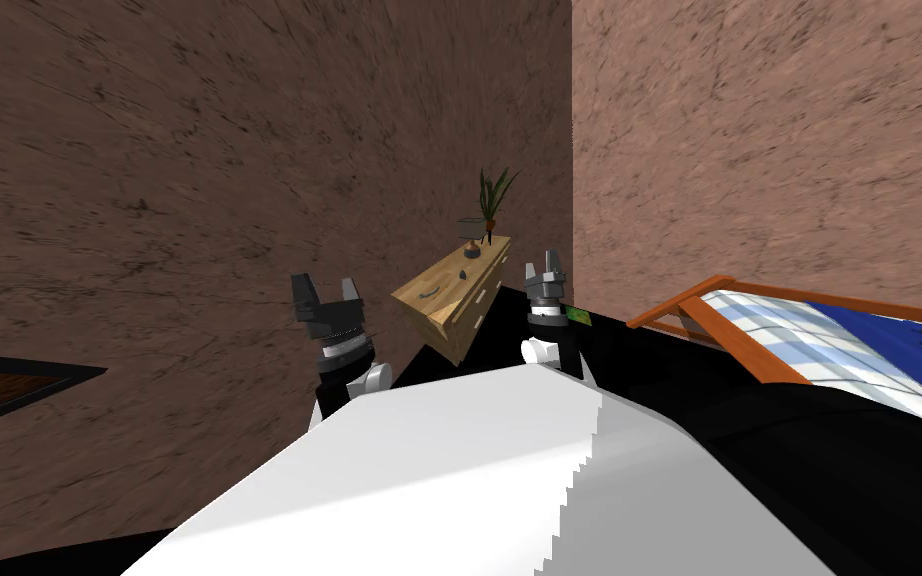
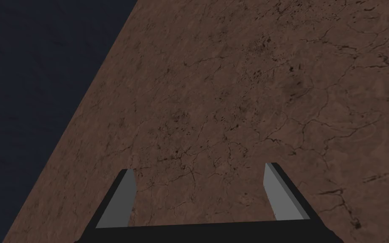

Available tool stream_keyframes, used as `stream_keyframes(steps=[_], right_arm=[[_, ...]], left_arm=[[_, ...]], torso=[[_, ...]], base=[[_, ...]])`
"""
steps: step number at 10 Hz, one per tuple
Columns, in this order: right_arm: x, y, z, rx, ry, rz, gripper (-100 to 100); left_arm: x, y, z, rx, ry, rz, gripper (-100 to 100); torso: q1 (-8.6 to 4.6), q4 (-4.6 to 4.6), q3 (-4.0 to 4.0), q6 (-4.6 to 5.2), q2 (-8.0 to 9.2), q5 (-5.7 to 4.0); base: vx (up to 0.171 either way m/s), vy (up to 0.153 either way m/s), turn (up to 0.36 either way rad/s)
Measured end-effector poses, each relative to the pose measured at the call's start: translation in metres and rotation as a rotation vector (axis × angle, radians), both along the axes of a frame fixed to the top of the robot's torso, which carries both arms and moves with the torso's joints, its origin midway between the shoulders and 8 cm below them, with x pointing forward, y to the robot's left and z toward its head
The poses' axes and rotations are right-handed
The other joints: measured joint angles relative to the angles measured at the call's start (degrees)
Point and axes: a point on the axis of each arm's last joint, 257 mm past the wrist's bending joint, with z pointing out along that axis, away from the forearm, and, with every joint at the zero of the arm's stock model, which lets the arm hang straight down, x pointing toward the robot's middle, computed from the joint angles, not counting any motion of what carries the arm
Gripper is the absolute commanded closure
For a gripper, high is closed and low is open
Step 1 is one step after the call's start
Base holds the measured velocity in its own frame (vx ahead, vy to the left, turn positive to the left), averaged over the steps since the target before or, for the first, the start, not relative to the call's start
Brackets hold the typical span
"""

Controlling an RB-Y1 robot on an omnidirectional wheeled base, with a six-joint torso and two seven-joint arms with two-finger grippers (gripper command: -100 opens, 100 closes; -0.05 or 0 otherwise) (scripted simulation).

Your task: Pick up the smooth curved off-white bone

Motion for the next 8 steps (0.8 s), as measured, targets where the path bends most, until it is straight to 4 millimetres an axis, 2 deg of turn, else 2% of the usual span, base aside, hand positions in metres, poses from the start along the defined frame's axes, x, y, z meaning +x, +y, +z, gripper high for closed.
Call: stream_keyframes(steps=[2, 3, 8], right_arm=[[0.0, 0.0, 0.0, 0.0, 0.0, 0.0, 0], [0.0, 0.0, 0.0, 0.0, 0.0, 0.0, 0], [0.0, 0.0, 0.0, 0.0, 0.0, 0.0, 0]], left_arm=[[0.01, -0.006, -0.008, 0.047, 0.03, -0.018, -100], [0.022, -0.011, -0.015, 0.075, 0.052, -0.026, -100], [0.074, -0.006, -0.054, 0.212, 0.194, -0.011, -100]], torso=[[-0.16, 0.0, 0.0, 0.0, -0.01, -0.03], [-0.25, -0.01, -0.02, 0.01, -0.03, -0.05], [-0.44, 0.0, 0.01, 0.0, 0.01, -0.11]], base=[[0.0, -0.064, 0.05], [-0.005, -0.091, 0.067], [-0.015, -0.12, 0.077]])
